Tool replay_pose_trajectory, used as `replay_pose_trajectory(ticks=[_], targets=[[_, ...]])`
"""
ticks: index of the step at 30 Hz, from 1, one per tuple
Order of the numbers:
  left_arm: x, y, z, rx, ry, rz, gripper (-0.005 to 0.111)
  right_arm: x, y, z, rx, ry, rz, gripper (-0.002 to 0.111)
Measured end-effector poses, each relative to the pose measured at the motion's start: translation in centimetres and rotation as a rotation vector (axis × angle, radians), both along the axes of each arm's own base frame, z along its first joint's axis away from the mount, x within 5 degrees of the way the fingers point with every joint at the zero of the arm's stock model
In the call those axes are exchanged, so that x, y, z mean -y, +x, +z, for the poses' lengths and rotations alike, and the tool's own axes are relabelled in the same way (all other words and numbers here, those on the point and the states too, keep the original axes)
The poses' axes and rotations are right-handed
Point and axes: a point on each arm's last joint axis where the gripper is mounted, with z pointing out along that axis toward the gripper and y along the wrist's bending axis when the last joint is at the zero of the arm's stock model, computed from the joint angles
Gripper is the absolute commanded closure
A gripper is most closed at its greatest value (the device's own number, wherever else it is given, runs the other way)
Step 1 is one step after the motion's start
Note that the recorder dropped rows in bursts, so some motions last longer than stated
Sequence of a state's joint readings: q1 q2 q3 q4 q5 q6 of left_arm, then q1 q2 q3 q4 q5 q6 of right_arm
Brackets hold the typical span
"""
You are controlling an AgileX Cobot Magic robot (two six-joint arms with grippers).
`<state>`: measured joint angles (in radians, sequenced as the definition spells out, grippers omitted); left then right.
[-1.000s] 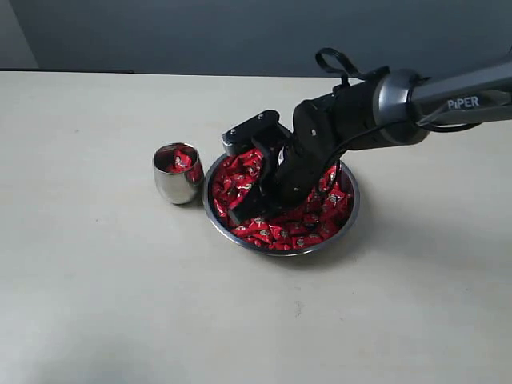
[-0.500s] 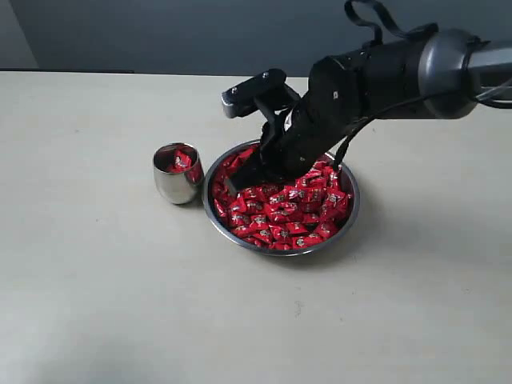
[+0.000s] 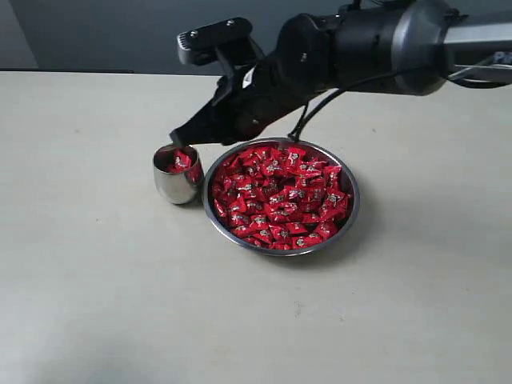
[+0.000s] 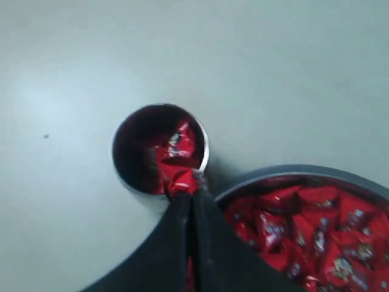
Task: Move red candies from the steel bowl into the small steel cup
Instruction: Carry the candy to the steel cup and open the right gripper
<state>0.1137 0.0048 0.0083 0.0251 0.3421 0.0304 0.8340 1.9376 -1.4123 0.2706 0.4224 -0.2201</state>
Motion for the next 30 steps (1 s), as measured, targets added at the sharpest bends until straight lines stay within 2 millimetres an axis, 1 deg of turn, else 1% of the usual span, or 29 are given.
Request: replay_pose_trajectory(ticks=[3,6,11,16,20,22,26,27,28,30], targets=[[0.0,0.0,0.0,0.000,0.000,0.000,0.106,-2.0,0.2,-0.6,-0.013,0.002,0.028,0.108],[0.0,0.0,0.0,0.000,0.000,0.000,0.106,-3.4,0.6,-1.5,-0.030,-0.006,0.045,0.108],[0.0,0.0,0.0,0.000,0.000,0.000,0.106,-5.1,1.0,-3.2,-0.055,-0.025,0.066,0.108],[0.0,0.0,0.0,0.000,0.000,0.000,0.106,-6.0,1.4,-4.7,-0.074,-0.046,0.078,0.108],[0.0,0.0,0.0,0.000,0.000,0.000,0.106,-6.1,1.5,-5.2,-0.075,-0.060,0.083,0.107],[0.0,0.0,0.0,0.000,0.000,0.000,0.106,-6.0,1.6,-5.2,-0.067,-0.071,0.089,0.100],[0.0,0.0,0.0,0.000,0.000,0.000,0.106,-6.0,1.6,-5.4,-0.055,-0.085,0.097,0.076],[0.0,0.0,0.0,0.000,0.000,0.000,0.106,-6.0,1.7,-5.3,-0.052,-0.086,0.099,0.071],[0.0,0.0,0.0,0.000,0.000,0.000,0.106,-6.0,1.7,-5.3,-0.050,-0.087,0.100,0.070],[0.0,0.0,0.0,0.000,0.000,0.000,0.106,-6.0,1.7,-5.3,-0.049,-0.089,0.100,0.071]])
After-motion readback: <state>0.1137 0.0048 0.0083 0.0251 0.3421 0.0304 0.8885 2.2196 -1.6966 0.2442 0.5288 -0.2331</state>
